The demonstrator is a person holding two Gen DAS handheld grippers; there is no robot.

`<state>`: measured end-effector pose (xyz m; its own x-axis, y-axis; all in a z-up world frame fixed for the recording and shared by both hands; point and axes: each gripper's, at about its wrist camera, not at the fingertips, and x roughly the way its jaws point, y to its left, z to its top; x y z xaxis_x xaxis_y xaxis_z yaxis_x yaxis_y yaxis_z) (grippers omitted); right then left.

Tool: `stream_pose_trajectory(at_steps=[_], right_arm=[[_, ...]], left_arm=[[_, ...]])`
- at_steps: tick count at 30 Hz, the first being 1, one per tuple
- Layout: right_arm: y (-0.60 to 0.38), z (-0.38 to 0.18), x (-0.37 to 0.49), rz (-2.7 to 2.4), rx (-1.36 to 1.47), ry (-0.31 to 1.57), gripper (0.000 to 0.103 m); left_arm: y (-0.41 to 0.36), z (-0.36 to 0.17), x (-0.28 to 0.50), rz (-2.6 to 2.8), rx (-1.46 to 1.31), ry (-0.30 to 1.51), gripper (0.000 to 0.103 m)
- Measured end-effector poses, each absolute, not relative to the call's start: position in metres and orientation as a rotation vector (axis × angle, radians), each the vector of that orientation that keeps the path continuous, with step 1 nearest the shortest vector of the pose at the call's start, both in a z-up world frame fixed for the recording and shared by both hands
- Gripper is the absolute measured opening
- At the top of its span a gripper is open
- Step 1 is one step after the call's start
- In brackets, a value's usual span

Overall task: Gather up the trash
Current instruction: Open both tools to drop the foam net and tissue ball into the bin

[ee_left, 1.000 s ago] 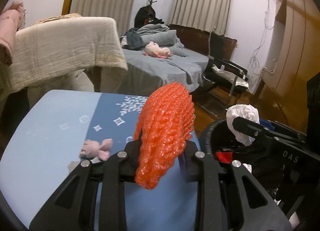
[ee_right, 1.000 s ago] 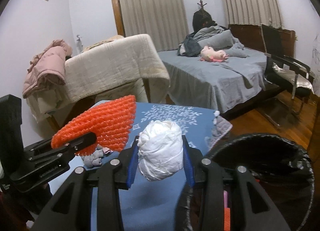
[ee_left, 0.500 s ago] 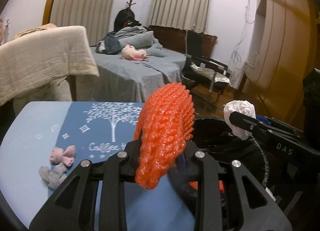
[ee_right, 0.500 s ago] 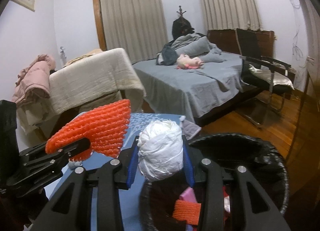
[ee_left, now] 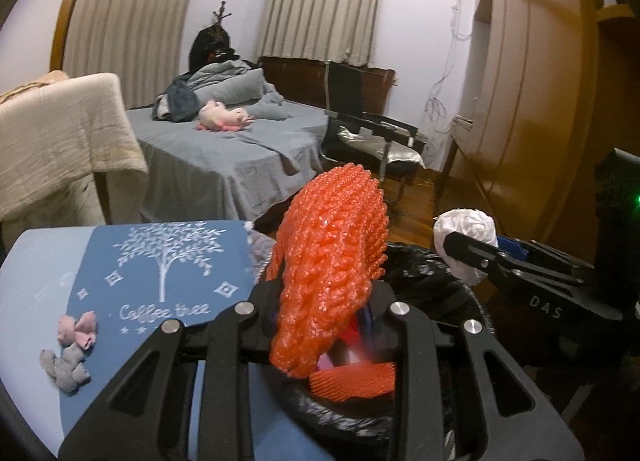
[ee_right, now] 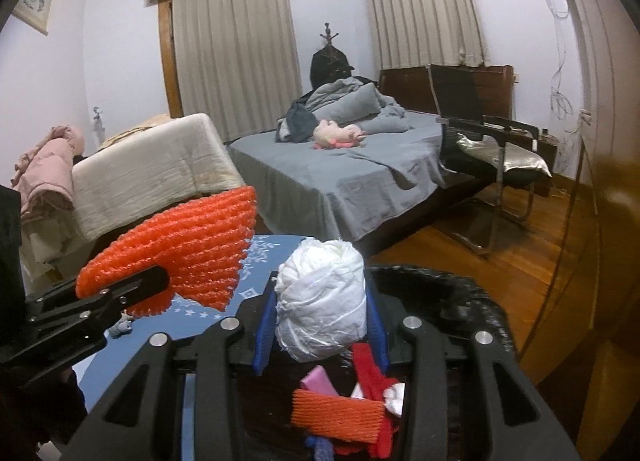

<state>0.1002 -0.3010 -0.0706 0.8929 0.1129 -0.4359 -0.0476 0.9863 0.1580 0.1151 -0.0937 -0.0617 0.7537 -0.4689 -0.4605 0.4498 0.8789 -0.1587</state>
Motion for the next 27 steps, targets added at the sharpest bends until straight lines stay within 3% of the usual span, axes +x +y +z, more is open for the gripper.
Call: stream_pose_trajectory(at_steps=[19,21,25,27], right_arm=[[-0.356,-0.086,0.105,-0.018,0.165,0.485,0.039],[-0.36,-0.09,0.108,-0.027,0.169,0.495,0.042],[-0.369,-0.098,0.112,-0.052,0.178,0.515,0.053],[-0.373,-0.101,0.113,-0.062,0.18,0.518,0.06]], left_arm=[[-0.163,-0.079,0.123,-0.629,0.02,0.56,0.029],[-0.169,-0.084,0.127,-0.641,0.02,0.576,0.032],[-0.174,-0.095,0.133,-0.669,0.018,0.604,0.061],[-0.172,-0.1,0.135,-0.664,0.018,0.614,0.068]])
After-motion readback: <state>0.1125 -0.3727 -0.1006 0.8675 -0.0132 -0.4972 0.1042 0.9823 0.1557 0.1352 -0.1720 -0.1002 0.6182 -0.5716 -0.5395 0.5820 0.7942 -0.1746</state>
